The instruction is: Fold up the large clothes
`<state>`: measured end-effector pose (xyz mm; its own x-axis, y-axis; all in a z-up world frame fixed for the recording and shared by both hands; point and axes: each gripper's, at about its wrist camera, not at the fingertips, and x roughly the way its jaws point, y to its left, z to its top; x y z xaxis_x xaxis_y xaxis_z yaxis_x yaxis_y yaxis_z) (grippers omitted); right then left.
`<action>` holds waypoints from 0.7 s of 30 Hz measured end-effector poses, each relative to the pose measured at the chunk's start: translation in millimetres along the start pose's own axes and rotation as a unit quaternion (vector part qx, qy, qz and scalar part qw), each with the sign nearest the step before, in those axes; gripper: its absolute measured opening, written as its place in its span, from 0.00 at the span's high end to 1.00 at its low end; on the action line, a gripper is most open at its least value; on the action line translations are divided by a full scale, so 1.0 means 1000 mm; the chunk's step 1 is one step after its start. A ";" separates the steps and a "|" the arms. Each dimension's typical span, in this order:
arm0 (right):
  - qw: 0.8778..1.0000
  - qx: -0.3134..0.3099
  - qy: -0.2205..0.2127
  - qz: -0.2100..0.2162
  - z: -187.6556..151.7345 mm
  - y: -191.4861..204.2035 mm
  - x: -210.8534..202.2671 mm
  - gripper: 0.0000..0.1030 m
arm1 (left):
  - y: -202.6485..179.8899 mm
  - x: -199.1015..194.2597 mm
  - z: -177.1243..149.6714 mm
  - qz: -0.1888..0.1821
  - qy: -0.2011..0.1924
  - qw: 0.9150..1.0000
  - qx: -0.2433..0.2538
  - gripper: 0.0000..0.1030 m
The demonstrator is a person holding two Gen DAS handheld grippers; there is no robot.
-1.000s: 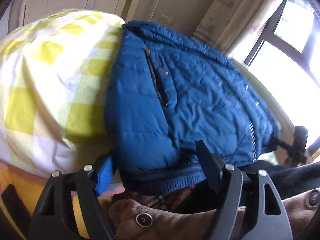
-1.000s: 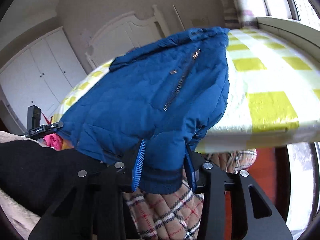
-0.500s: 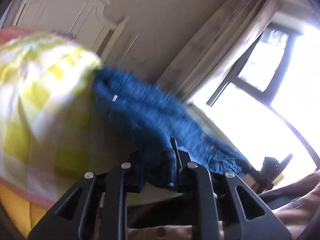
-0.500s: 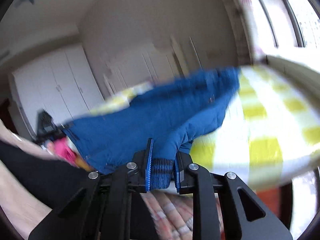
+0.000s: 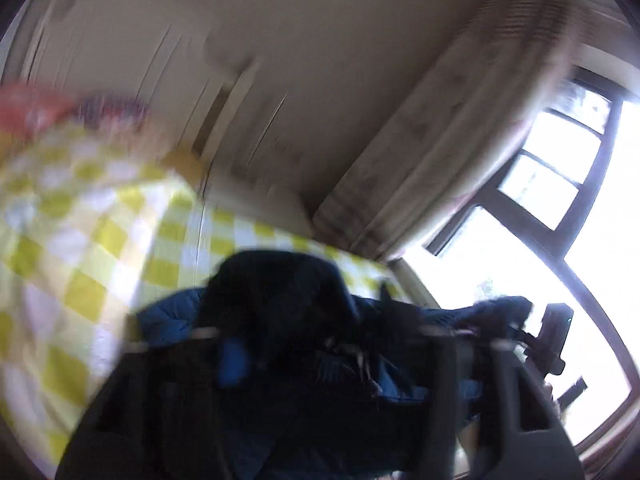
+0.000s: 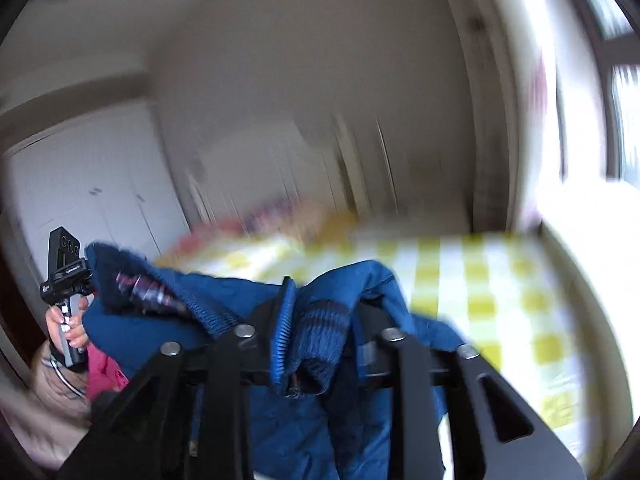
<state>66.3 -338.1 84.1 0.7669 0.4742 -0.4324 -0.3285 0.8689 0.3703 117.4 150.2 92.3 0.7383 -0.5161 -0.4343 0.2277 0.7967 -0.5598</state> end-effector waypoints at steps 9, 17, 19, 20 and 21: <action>0.976 0.197 0.070 -0.065 -0.012 -0.152 0.144 0.13 | 0.116 0.140 0.018 0.131 0.080 0.985 -0.075 0.11; 0.981 0.092 0.147 -0.088 -0.030 -0.139 0.181 0.13 | 0.103 0.197 -0.020 0.133 0.171 0.975 0.044 0.06; 0.980 0.064 0.162 -0.096 -0.033 -0.132 0.191 0.13 | 0.105 0.211 -0.030 0.147 0.189 0.969 0.055 0.06; 0.979 0.049 0.171 -0.102 -0.034 -0.128 0.197 0.13 | 0.108 0.219 -0.034 0.155 0.200 0.966 0.056 0.06; 0.978 0.039 0.178 -0.105 -0.037 -0.126 0.202 0.14 | 0.112 0.223 -0.035 0.154 0.207 0.965 0.050 0.06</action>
<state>242.2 -346.2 -80.5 0.5684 0.3182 -0.7587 -0.1313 0.9454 0.2982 285.2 113.8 -92.1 0.4678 -0.3151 -0.8258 0.1143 0.9480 -0.2970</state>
